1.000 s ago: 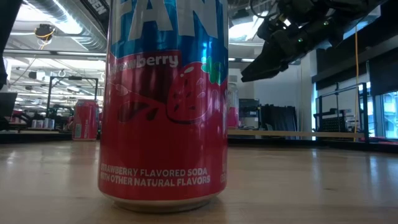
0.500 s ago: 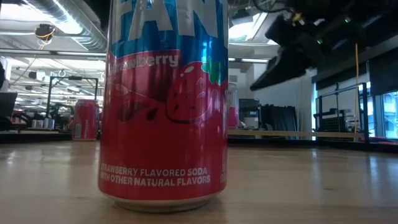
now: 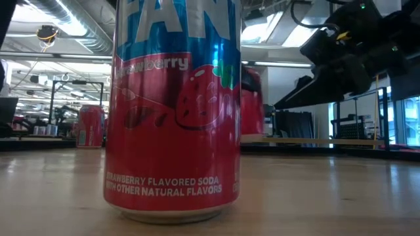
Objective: Place canned beverage on shelf
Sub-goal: Put the top red black soda can on the shelf
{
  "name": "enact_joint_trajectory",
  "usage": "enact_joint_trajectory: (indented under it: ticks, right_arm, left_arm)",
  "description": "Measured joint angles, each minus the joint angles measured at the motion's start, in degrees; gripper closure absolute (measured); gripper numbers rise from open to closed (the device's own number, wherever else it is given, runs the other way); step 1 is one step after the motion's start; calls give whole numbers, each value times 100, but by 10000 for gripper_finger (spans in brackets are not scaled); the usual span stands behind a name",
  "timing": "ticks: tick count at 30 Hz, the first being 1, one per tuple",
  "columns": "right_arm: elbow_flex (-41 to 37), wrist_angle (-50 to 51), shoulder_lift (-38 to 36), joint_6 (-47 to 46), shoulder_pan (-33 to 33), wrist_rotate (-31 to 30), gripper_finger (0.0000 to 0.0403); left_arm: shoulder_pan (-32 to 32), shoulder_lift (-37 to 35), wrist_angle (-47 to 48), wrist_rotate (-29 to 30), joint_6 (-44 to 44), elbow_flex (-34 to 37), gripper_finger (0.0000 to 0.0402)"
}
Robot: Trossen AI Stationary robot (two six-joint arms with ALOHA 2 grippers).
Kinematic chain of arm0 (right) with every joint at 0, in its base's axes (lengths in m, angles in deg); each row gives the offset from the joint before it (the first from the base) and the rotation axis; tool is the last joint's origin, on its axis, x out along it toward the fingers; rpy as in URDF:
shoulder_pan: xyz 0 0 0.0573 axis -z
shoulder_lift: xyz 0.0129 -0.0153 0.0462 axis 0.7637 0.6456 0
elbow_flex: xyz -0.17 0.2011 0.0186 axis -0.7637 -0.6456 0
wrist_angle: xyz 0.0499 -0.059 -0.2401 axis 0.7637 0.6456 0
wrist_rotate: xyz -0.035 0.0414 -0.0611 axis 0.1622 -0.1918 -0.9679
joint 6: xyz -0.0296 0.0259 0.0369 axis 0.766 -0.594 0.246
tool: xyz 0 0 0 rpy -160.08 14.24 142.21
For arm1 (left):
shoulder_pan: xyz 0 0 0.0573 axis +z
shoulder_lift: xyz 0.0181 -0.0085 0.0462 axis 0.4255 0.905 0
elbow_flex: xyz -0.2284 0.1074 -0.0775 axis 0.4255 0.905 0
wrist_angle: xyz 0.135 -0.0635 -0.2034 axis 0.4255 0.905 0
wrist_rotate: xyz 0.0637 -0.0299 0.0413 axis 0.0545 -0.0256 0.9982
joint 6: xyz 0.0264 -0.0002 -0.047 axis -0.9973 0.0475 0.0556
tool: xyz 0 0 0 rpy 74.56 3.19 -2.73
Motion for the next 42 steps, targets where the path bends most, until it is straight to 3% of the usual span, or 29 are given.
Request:
enact_joint_trajectory:
  ticks: [8, 15, 21, 31, 36, 42]
  right_arm:
    - [0, 14, 0, 0, -2, 2, 104]
    - [2, -29, 0, 2, -2, 66, 104]
    - [2, -75, 0, 2, -2, 151, 104]
    - [2, -257, 0, -32, -2, 492, 104]
    - [3, -502, 0, -123, -4, 906, 104]
    - [9, -840, 294, -149, -4, 970, 104]
  left_arm:
    - [-143, 625, -22, 18, -39, -318, 157]
    - [-211, 656, -43, -125, -33, -323, 101]
    - [-337, 400, -97, -131, -378, -325, 66]
    - [-620, -437, 589, 98, -1053, -327, 62]
    - [-668, -645, 1498, 533, -838, -263, 61]
    - [-594, -578, 1254, 623, -423, 503, 61]
